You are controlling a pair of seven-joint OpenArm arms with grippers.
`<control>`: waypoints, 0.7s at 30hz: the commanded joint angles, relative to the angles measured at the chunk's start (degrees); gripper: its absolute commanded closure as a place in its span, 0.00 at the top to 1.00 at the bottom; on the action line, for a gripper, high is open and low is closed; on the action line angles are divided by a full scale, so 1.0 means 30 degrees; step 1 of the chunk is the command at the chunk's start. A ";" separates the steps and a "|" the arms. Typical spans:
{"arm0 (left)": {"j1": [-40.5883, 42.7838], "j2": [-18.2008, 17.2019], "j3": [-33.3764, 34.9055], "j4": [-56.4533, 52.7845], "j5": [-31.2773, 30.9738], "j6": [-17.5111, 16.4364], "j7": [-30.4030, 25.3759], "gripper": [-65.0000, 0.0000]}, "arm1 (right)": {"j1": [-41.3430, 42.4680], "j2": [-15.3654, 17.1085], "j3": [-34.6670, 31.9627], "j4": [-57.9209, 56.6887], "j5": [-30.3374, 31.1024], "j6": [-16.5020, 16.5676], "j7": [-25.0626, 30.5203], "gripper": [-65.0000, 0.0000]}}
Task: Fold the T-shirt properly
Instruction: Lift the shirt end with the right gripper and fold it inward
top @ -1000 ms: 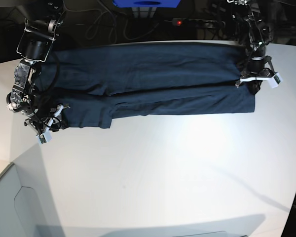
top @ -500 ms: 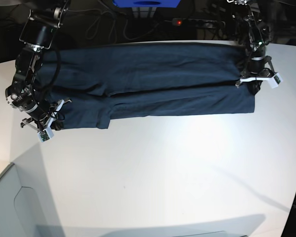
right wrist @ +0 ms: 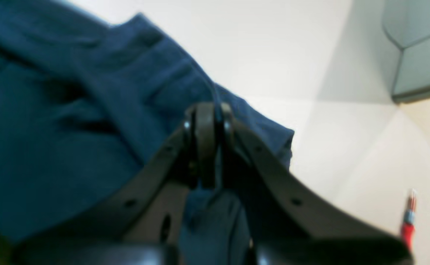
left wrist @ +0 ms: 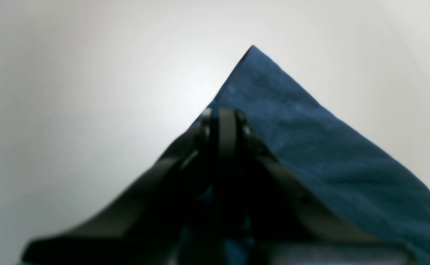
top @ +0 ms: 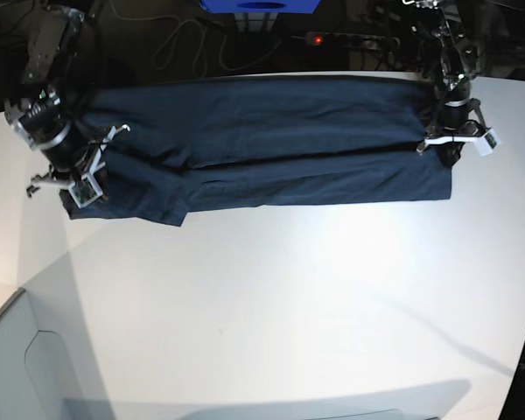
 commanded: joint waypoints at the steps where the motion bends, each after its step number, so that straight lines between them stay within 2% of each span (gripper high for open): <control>1: -0.0100 -0.0206 -0.0087 0.0281 -0.0055 -0.0106 -0.0461 0.00 | -0.0361 0.0182 0.0077 0.0929 0.0266 0.0048 0.0469 0.00; 8: -0.0334 -0.0236 -0.0087 0.0281 -0.0055 -0.0106 -0.0461 0.00 | -0.3086 -0.0814 0.0077 0.2776 0.0266 0.0048 0.0469 0.00; 17: -0.0598 -0.0382 -0.0087 0.0310 -0.0055 -0.0106 -0.0461 0.00 | -0.4874 -0.0960 0.0135 0.2776 0.0266 0.0048 0.0498 0.00; 21: -0.0627 -0.0382 -0.0087 0.0310 -0.0055 -0.0106 -0.0461 0.00 | -0.5138 -0.1048 0.1220 0.2746 0.0266 0.0048 0.0498 0.00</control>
